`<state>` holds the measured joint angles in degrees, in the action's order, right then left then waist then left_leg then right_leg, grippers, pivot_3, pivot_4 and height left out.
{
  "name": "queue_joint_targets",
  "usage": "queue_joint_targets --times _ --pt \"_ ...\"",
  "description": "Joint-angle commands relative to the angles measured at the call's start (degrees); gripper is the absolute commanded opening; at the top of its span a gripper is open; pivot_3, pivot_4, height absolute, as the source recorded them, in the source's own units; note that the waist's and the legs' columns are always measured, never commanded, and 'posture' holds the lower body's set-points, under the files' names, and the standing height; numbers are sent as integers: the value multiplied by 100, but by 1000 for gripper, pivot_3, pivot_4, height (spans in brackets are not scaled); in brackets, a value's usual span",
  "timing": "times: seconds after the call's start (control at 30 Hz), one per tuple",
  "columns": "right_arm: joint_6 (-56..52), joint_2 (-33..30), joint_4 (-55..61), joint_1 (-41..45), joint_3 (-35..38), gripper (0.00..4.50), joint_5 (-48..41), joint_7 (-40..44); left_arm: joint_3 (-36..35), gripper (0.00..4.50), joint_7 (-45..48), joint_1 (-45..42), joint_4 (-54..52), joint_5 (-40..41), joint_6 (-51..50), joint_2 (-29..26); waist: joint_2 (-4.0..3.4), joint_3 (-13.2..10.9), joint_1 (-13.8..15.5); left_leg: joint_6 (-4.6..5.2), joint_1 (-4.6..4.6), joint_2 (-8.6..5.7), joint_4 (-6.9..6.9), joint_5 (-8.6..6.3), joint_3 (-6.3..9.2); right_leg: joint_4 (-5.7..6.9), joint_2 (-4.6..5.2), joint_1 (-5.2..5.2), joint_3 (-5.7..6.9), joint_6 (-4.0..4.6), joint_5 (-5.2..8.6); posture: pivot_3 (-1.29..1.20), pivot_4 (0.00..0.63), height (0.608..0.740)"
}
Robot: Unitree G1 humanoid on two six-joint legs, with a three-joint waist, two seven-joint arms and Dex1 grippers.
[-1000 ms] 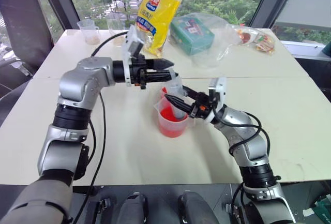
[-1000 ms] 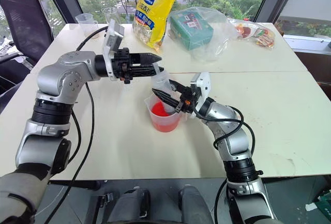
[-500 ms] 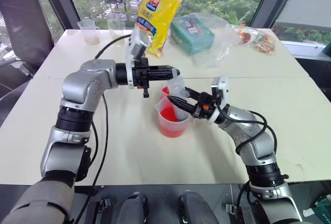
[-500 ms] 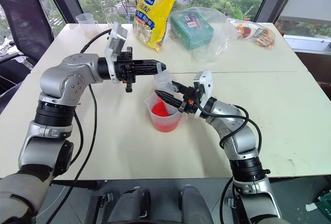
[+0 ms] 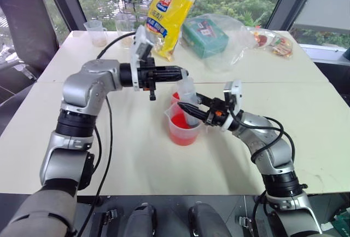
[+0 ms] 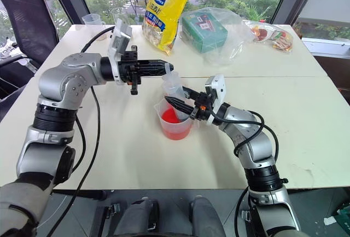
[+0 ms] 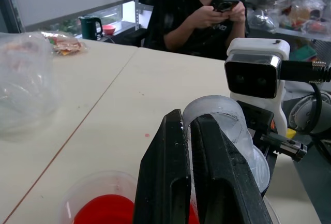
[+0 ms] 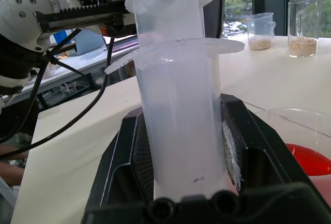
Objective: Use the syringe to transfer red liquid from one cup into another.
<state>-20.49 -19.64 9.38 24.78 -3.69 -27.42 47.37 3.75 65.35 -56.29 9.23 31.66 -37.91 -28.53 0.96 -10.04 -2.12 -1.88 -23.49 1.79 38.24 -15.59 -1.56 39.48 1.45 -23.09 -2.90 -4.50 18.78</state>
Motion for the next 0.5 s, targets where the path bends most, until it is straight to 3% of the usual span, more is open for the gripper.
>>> queue_joint_targets --times 0.03,0.5 --pt "-87 -143 21 -203 -449 1385 76 444 -580 13 -313 -500 118 -84 379 -227 0 0 0 0 0 0 0 0 0 0 0 0 0 0 0 0 150 740" --pt "-143 -217 212 -81 -351 1385 -57 392 -542 13 -315 -375 -23 66 244 -207 0 0 10 0 0 0 1 0 0 0 0 2 1 0 0 0 150 740"
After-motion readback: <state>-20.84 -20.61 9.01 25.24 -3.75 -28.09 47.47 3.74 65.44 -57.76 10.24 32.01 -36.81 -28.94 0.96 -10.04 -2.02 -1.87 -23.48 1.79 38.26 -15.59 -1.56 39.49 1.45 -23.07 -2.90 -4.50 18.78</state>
